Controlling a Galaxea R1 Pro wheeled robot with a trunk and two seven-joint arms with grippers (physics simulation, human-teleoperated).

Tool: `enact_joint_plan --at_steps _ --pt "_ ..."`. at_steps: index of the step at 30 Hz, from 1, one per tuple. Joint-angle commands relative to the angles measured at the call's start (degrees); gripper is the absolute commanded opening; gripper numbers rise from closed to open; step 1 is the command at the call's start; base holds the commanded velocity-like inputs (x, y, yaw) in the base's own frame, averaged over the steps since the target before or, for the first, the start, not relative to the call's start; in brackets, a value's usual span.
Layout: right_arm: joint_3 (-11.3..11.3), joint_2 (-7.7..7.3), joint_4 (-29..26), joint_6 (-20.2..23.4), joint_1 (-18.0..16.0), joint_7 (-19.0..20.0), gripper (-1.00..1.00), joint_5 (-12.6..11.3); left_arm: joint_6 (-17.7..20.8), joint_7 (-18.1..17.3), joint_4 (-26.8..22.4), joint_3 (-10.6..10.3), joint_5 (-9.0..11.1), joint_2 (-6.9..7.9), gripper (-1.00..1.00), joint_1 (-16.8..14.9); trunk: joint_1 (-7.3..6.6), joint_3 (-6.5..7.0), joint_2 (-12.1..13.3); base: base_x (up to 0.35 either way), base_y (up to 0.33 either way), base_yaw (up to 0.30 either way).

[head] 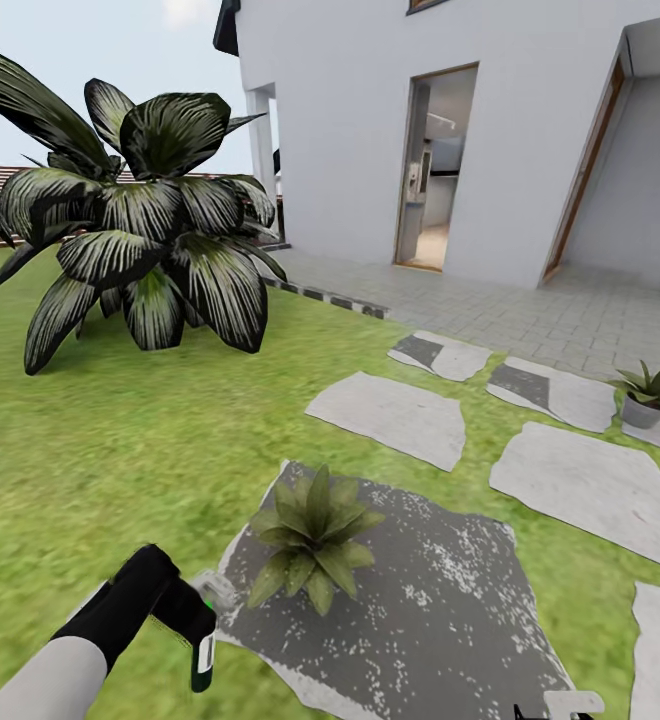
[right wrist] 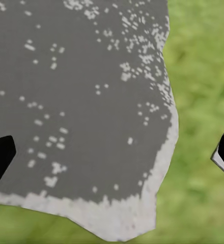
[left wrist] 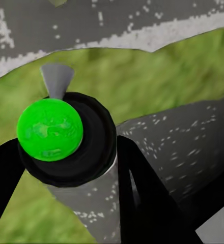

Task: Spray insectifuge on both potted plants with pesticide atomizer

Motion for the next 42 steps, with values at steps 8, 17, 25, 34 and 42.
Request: enact_joint_plan --at_steps 8,17,25,34,42 --pt "0.5 0.00 0.0 -0.2 0.0 -0.1 1.00 -0.6 -0.1 -0.3 -0.1 -0.1 -0.8 -0.64 -1.00 1.3 -0.01 -0.05 0.0 0.000 0.000 0.000" --pt "0.5 0.00 -0.1 -0.2 0.0 -0.1 1.00 -0.6 -0.1 1.1 -0.2 -0.5 -0.8 0.05 -1.00 4.9 -0.01 -0.05 0.0 0.025 0.012 0.000" --pt "0.5 0.00 -0.1 -0.2 0.0 -0.1 1.00 -0.7 0.0 2.9 -0.9 -0.1 -0.8 -0.28 -1.00 4.7 -0.01 -0.05 0.0 0.130 0.070 0.000" --pt "0.5 0.02 -0.1 -0.2 0.0 -0.1 1.00 -0.7 -0.1 5.6 -1.0 0.1 -0.8 -0.61 -1.00 4.3 -0.01 -0.10 0.0 0.003 0.002 0.101" --pt "0.5 0.00 -0.2 -0.2 0.0 -0.1 1.00 -0.7 0.1 12.6 -0.2 0.4 0.8 -1.26 -1.00 4.4 -0.01 -0.11 0.0 0.000 0.000 0.006"
